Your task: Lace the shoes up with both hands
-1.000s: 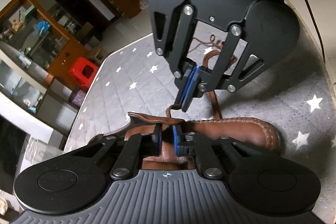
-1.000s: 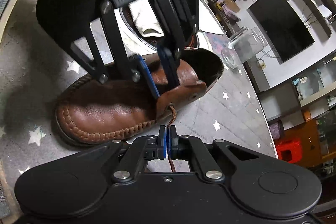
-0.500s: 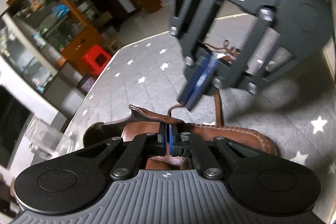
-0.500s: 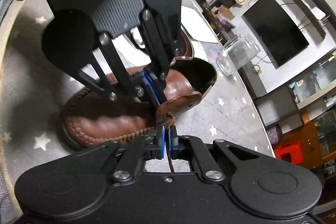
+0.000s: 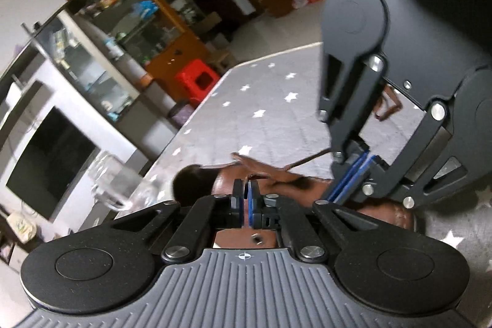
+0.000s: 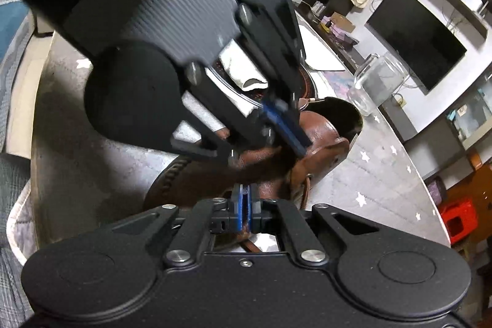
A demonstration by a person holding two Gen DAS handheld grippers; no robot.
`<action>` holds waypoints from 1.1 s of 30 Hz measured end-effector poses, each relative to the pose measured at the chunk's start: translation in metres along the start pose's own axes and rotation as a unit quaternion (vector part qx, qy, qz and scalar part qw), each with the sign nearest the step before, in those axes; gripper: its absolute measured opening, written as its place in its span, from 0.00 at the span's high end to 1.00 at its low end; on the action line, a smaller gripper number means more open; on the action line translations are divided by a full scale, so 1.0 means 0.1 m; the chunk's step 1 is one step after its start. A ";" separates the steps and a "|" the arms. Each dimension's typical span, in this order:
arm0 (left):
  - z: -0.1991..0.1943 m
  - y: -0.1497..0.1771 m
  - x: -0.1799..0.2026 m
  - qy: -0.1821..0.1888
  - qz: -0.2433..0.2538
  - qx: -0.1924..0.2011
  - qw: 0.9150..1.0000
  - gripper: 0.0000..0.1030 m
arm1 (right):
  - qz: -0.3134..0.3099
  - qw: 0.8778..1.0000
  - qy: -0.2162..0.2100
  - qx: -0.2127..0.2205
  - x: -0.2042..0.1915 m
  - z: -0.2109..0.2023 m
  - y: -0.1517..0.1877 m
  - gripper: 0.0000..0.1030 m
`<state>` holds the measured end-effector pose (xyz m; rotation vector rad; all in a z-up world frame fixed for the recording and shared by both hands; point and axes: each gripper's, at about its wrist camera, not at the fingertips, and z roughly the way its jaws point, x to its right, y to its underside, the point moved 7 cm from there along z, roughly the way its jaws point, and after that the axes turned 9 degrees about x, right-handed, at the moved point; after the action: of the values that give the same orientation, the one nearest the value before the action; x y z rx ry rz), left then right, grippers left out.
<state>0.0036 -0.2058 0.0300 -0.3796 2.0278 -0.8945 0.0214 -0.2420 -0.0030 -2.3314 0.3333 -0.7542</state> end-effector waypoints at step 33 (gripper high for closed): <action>-0.38 0.27 -0.17 -0.012 -0.100 -0.039 0.994 0.96 | 0.009 0.986 0.097 0.137 0.35 -0.22 -0.57 0.99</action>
<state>-0.0153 -0.1601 0.0345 -0.6422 2.0324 -0.9269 0.0389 -0.2251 0.0633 -2.0012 0.3134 -0.9580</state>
